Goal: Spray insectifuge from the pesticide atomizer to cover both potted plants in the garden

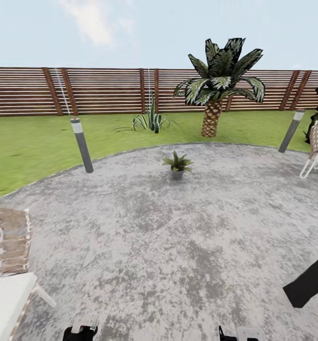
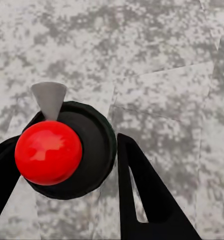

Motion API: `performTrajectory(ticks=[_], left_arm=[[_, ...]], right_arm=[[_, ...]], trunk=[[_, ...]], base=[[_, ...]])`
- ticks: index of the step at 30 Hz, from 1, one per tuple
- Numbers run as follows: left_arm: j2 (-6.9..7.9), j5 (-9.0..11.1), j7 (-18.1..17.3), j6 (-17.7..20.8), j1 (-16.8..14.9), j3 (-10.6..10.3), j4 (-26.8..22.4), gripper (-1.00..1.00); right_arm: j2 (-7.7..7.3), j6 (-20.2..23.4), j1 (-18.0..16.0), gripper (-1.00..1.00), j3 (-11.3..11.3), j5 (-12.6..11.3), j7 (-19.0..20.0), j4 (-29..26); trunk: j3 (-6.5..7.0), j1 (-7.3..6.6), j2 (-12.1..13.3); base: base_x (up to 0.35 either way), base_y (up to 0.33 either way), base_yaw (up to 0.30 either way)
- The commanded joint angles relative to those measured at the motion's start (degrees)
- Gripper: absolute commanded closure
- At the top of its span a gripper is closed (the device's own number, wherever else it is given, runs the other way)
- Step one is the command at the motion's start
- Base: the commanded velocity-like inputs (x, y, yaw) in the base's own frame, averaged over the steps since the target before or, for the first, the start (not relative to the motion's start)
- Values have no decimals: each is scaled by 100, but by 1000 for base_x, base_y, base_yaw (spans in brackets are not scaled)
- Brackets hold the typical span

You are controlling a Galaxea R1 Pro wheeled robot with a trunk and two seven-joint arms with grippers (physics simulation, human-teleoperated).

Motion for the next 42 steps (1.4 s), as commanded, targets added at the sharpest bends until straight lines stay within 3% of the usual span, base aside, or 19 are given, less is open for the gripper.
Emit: performTrajectory(ticks=[1,15,42], left_arm=[[3,62,-19,-18,-4,-43,5,100],[3,63,-19,-19,-4,-43,5,100],[3,63,-19,-22,-4,-43,5,100]], right_arm=[[1,-12,-4,-100,-3,17,-20,4],[1,-12,-4,-100,-3,17,-20,2],[1,-13,-3,-100,-2,17,-20,6]], trunk=[[-5,2,-2],[-5,2,-2],[-5,2,-2]], base=[[308,-122,0],[294,-137,0],[339,-3,0]])
